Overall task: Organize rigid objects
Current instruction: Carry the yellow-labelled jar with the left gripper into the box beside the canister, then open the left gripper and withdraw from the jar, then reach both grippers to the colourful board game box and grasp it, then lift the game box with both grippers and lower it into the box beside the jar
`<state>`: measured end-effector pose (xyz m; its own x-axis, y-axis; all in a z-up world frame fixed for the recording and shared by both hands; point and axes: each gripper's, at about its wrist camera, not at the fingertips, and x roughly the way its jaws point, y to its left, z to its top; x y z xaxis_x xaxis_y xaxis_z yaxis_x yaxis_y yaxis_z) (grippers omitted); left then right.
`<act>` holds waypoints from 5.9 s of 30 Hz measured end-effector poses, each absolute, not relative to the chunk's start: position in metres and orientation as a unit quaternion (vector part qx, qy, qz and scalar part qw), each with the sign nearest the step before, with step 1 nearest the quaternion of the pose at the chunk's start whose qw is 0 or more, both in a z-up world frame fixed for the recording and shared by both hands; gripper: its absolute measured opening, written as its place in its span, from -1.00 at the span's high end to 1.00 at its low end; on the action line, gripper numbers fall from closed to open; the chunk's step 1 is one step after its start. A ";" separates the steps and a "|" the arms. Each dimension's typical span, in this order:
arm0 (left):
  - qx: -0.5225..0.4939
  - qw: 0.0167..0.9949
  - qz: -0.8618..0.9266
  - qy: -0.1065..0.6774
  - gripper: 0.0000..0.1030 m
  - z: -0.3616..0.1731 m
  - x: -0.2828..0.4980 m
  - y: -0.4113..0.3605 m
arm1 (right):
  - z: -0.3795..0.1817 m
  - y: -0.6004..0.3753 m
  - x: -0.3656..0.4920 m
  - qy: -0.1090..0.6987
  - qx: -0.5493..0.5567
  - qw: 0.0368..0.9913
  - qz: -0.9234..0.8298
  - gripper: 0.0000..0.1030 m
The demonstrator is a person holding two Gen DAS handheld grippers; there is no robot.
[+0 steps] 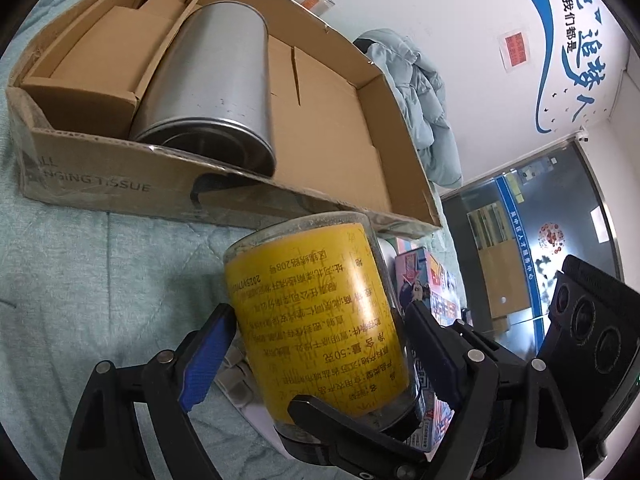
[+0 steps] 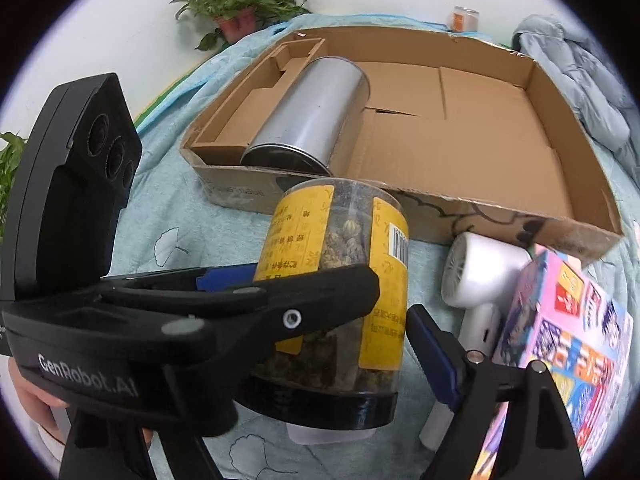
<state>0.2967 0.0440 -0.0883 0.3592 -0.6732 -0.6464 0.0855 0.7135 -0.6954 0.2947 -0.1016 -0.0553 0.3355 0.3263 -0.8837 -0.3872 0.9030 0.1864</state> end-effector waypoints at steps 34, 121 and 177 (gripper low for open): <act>-0.180 0.797 -0.208 0.538 -0.60 -0.034 0.464 0.006 | -0.033 -0.123 0.428 0.524 0.072 0.814 0.240 -0.63; -0.127 0.795 -0.310 0.505 -0.51 -0.077 0.276 -0.116 | -0.061 -0.282 0.222 0.468 0.104 0.859 0.179 -0.93; -0.113 0.890 -0.205 0.391 -0.29 0.034 0.348 -0.084 | 0.015 -0.216 0.328 0.323 -0.074 0.934 0.136 -0.46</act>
<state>0.3478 -0.0841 0.0344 0.6102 -0.4523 -0.6504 0.2762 0.8910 -0.3604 0.3284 -0.2164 0.0151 0.7545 0.2064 -0.6230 -0.3016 0.9521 -0.0498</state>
